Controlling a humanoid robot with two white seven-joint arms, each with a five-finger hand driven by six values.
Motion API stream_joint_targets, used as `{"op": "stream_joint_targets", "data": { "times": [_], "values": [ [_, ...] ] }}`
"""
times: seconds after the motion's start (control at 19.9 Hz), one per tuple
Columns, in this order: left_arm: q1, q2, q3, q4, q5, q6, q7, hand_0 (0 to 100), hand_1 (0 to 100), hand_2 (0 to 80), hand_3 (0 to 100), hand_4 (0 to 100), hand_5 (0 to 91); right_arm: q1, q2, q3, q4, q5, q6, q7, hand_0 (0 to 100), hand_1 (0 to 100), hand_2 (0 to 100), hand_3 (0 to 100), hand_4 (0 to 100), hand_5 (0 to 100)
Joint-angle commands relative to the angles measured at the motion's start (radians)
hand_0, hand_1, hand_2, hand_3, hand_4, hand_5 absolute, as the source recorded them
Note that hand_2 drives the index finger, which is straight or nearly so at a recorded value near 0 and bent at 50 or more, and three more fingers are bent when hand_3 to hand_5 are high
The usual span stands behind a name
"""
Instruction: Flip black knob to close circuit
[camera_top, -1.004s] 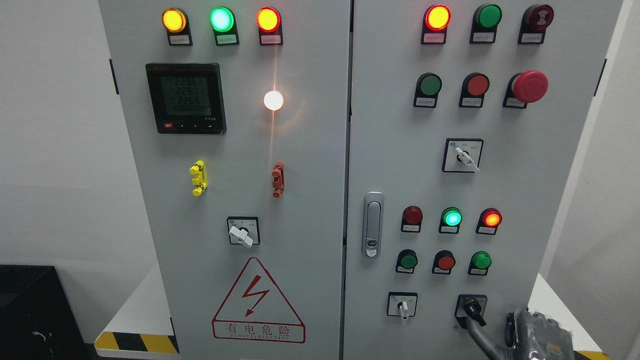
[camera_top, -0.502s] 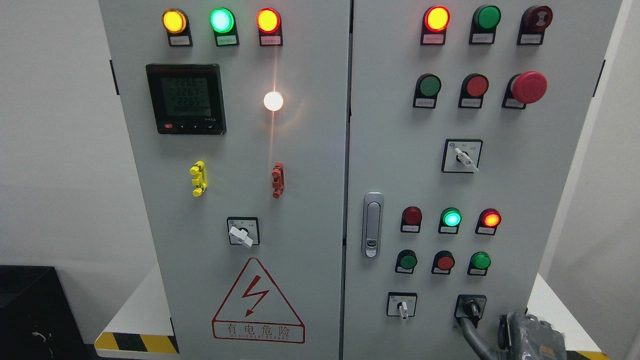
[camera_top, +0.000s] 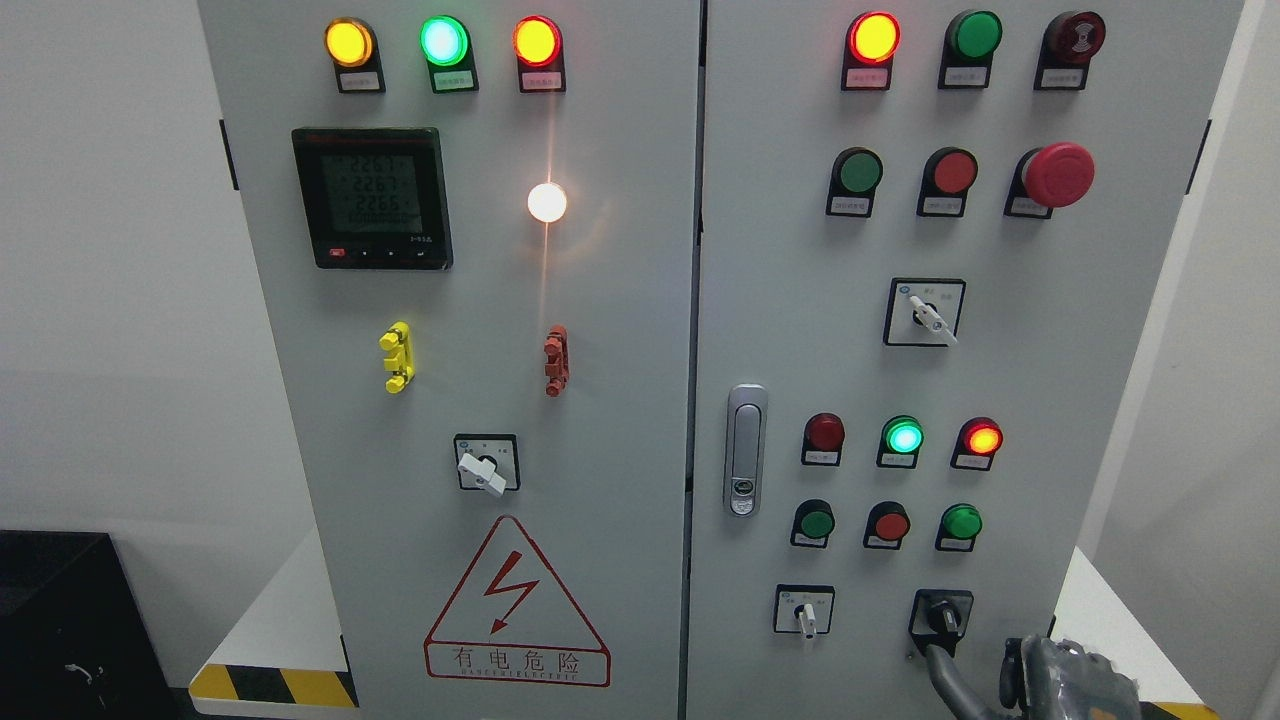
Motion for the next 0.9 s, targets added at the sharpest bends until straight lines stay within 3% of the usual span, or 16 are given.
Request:
{"op": "stream_joint_targets", "data": {
  "times": [0.0,0.25,0.4,0.6,0.85],
  "values": [
    [0.023,0.001,0.000,-0.029,0.000,0.000,-0.001,12,56,0.0,0,0,0.0,0.037,0.008,0.060,-0.059,-0.130,-0.001,-0.048,0,0,83,100,94,94],
    [0.023,0.001,0.000,-0.029,0.000,0.000,-0.001,12,56,0.0,0,0,0.0,0.120,0.008,0.132,-0.120,-0.321,-0.021,-0.094,0,0,73,100,89,82],
    [0.023,0.001,0.000,-0.029,0.000,0.000,-0.001,12,56,0.0,0,0,0.0,0.174,0.007,0.171,-0.163,-0.377,-0.019,-0.128,0,0,64,92,85,75],
    [0.023,-0.001,0.000,-0.029,0.000,0.000,-0.001,12,56,0.0,0,0,0.0,0.232,0.007,0.175,-0.194,-0.441,-0.021,-0.128,0,0,43,74,69,59],
    [0.023,-0.001,0.000,-0.029,0.000,0.000,-0.001,12,56,0.0,0,0,0.0,0.289,0.005,0.195,-0.229,-0.637,-0.034,-0.129,0,0,29,51,51,40]
  ]
}}
